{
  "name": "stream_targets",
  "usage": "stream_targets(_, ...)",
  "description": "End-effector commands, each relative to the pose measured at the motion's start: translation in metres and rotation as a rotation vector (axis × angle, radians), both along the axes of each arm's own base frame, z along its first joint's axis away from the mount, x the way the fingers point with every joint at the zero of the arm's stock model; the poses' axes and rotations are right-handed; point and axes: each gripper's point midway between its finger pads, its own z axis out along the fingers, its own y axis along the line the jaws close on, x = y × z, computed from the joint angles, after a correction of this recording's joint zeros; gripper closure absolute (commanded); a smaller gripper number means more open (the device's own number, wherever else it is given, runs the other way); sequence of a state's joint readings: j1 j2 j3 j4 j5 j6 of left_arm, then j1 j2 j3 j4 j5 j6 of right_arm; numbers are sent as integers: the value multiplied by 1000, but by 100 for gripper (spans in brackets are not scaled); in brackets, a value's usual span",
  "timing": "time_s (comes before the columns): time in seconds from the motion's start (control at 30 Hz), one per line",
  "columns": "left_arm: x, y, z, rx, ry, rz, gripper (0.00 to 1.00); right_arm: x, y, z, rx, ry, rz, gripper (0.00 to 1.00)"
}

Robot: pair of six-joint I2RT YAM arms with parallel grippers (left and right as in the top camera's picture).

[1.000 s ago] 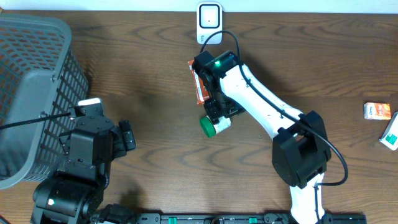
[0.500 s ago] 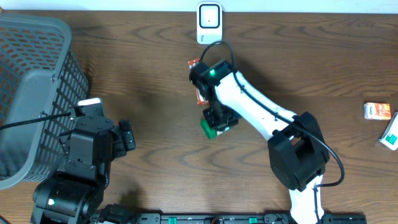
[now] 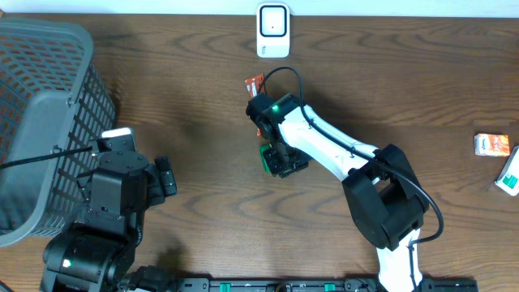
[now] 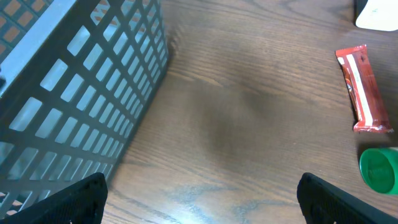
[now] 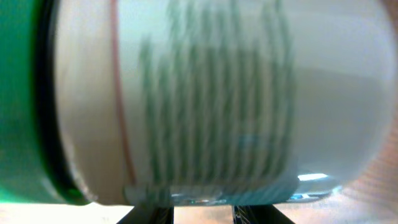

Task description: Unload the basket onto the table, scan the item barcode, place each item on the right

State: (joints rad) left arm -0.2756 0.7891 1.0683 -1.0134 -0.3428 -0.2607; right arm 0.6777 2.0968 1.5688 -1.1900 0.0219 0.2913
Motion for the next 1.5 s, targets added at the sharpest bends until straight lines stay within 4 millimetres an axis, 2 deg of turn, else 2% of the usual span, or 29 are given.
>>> stream_targets(0.0, 0, 3, 5, 12, -13, 3, 2, 6, 5, 9, 28, -40, 29, 74)
stream_targets(0.4, 0, 3, 5, 12, -12, 3, 2, 27, 2, 15, -6, -134, 56, 74)
stream_targets(0.7, 0, 3, 5, 12, -13, 3, 2, 49, 20, 33, 53, -211, 52, 71)
stream_targets(1.07, 0, 3, 5, 12, -12, 3, 2, 67, 34, 38, 109, -284, 87, 62)
stream_targets(1.37, 0, 3, 5, 12, -12, 3, 2, 81, 46, 53, 150, -340, 88, 61)
stream_targets(1.47, 0, 3, 5, 12, -12, 3, 2, 85, 48, 58, 158, -354, 88, 49)
